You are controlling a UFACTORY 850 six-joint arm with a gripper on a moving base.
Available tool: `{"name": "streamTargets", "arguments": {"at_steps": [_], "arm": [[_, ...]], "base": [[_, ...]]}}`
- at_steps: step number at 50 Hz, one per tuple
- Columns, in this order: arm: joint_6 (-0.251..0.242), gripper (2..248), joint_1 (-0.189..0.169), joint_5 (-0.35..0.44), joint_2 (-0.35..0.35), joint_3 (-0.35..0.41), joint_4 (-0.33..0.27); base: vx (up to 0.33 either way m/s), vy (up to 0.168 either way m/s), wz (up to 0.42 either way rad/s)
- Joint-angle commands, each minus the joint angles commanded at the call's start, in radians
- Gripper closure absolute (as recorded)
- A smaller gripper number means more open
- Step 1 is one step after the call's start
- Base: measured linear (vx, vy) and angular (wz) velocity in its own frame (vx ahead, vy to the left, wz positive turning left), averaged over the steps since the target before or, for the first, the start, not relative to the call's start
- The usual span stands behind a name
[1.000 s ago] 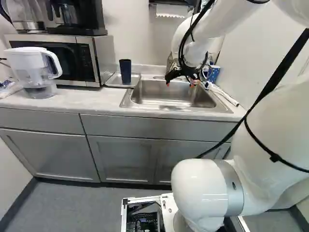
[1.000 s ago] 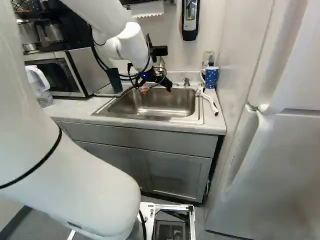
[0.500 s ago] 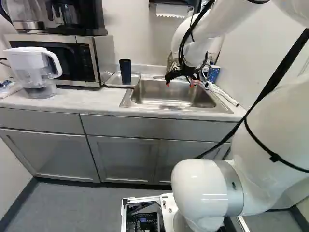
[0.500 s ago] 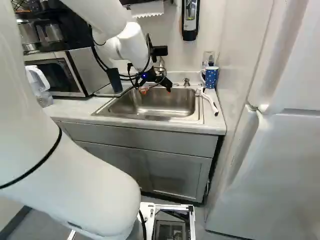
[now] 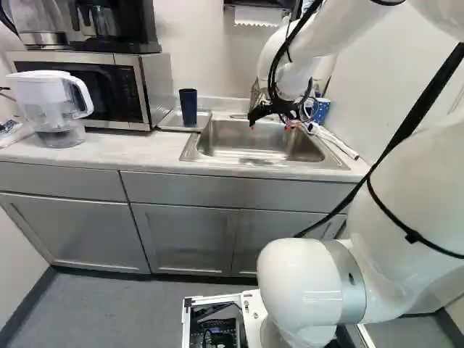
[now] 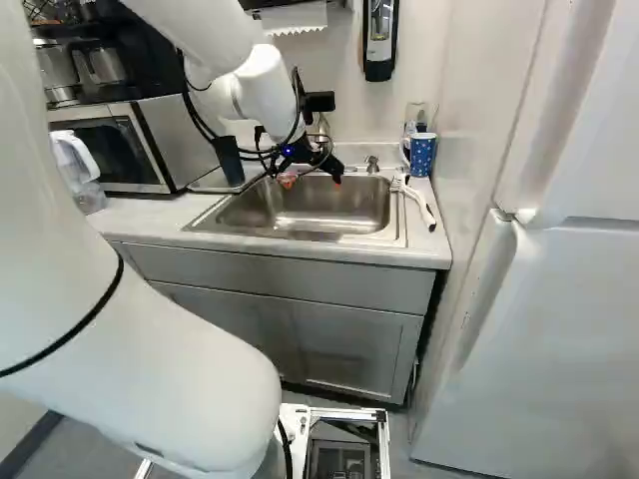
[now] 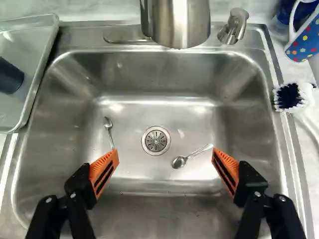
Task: Rinse the cup and place it in the tray
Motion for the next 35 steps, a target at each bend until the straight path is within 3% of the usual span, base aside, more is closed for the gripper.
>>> {"name": "streamTargets", "arguments": {"at_steps": [35], "arm": [[0.000, 3, 0.000, 0.000, 0.000, 0.000, 0.000]], "base": [[0.000, 0.000, 0.000]]}}
